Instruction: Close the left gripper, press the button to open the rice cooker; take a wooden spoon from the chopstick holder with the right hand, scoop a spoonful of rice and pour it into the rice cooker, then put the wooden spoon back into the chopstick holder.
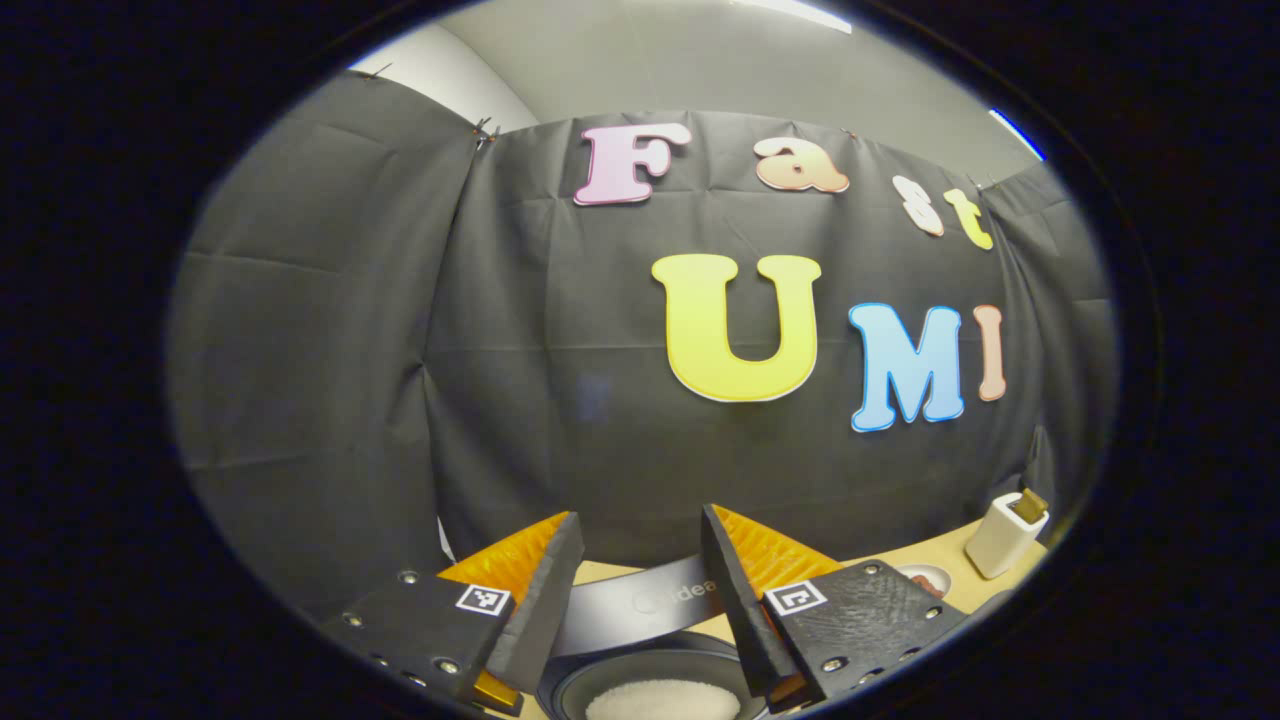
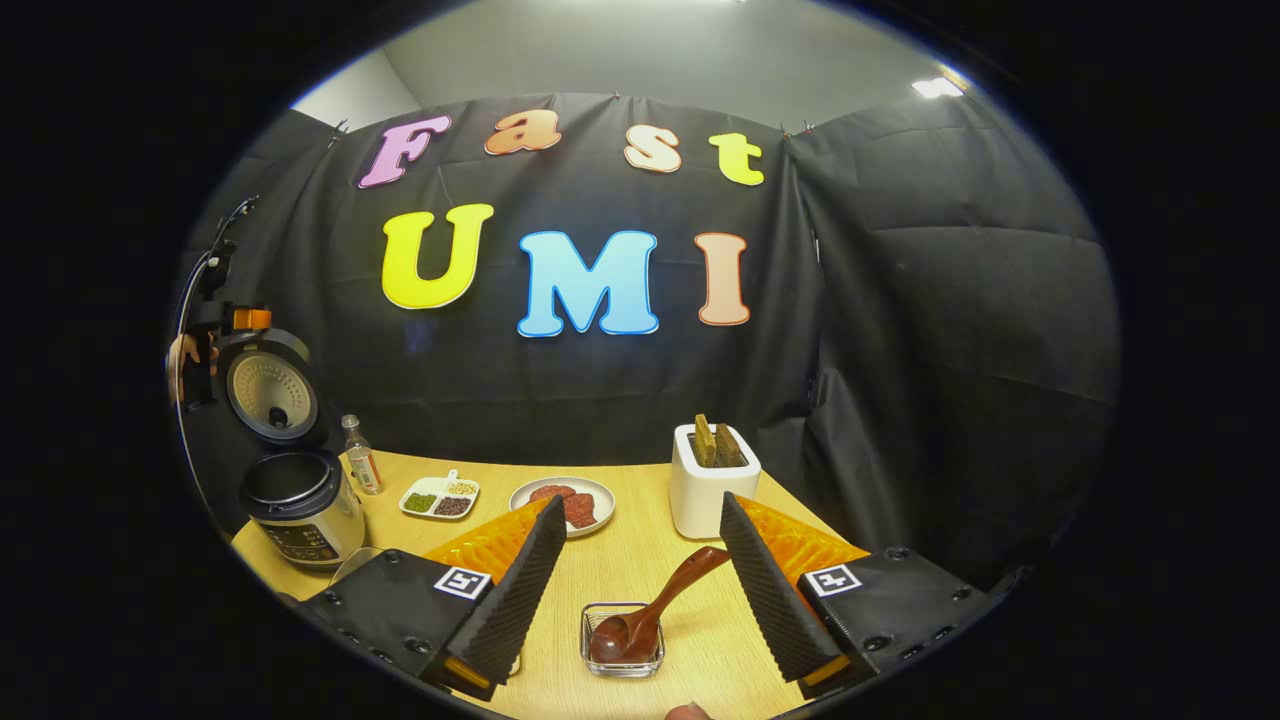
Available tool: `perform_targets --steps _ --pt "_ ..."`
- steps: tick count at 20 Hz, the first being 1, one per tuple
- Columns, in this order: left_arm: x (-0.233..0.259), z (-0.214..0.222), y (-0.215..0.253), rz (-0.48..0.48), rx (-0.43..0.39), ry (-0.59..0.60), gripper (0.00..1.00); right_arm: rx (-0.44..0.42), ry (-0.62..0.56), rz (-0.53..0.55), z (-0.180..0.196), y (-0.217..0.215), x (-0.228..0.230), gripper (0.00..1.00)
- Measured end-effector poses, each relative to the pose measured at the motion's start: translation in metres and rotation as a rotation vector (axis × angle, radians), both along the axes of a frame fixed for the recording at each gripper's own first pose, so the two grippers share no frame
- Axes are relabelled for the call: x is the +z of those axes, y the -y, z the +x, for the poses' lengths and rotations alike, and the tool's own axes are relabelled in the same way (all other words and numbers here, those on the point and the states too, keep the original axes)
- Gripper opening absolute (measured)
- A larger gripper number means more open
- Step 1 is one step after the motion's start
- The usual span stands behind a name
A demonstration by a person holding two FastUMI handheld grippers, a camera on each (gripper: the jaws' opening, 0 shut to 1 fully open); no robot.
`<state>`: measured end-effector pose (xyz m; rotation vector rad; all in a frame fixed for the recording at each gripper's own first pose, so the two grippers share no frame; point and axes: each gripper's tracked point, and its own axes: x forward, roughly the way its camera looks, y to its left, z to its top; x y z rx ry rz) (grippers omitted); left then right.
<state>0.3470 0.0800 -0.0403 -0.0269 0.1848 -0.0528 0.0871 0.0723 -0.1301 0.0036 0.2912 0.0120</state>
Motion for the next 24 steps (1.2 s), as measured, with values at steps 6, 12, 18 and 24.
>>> perform_targets --steps 6,12,18,24 --pt "-0.014 -0.038 0.015 0.001 0.001 -0.028 0.77 0.041 0.001 0.013 -0.003 0.008 0.002 0.98" --pt "-0.037 -0.075 0.030 -0.009 -0.007 -0.072 0.77 0.076 0.004 0.025 -0.012 0.018 0.003 0.98" --pt "-0.066 -0.106 0.041 -0.014 0.010 -0.113 0.77 0.085 -0.008 0.046 -0.024 0.030 -0.002 0.98" --pt "-0.097 -0.131 0.051 -0.012 0.016 -0.147 0.77 0.092 -0.010 0.070 -0.027 0.038 -0.002 0.98"
